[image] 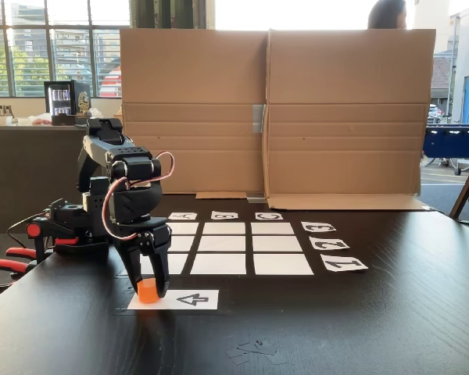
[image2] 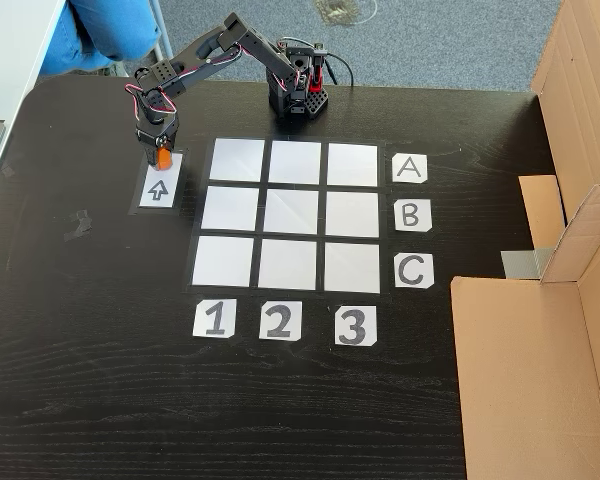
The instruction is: Pick up the round, orange token and place it in the grid on square B1.
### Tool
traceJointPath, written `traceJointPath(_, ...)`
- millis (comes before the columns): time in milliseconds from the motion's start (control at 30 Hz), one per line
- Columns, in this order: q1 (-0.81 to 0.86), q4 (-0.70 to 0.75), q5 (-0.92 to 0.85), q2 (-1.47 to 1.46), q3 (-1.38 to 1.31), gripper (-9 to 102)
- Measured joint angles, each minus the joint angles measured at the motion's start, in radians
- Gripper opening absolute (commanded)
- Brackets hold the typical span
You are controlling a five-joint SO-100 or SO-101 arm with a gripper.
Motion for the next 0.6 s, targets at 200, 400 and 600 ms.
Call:
traceJointPath(200,0.002,0.000,-0.144,0.215,0.097,0)
traceJointPath(400,-0.006,0.000,-0.279,0.462,0.255,0)
traceJointPath(600,-0.087,-0.005,-0.379,0.676,0.454,0)
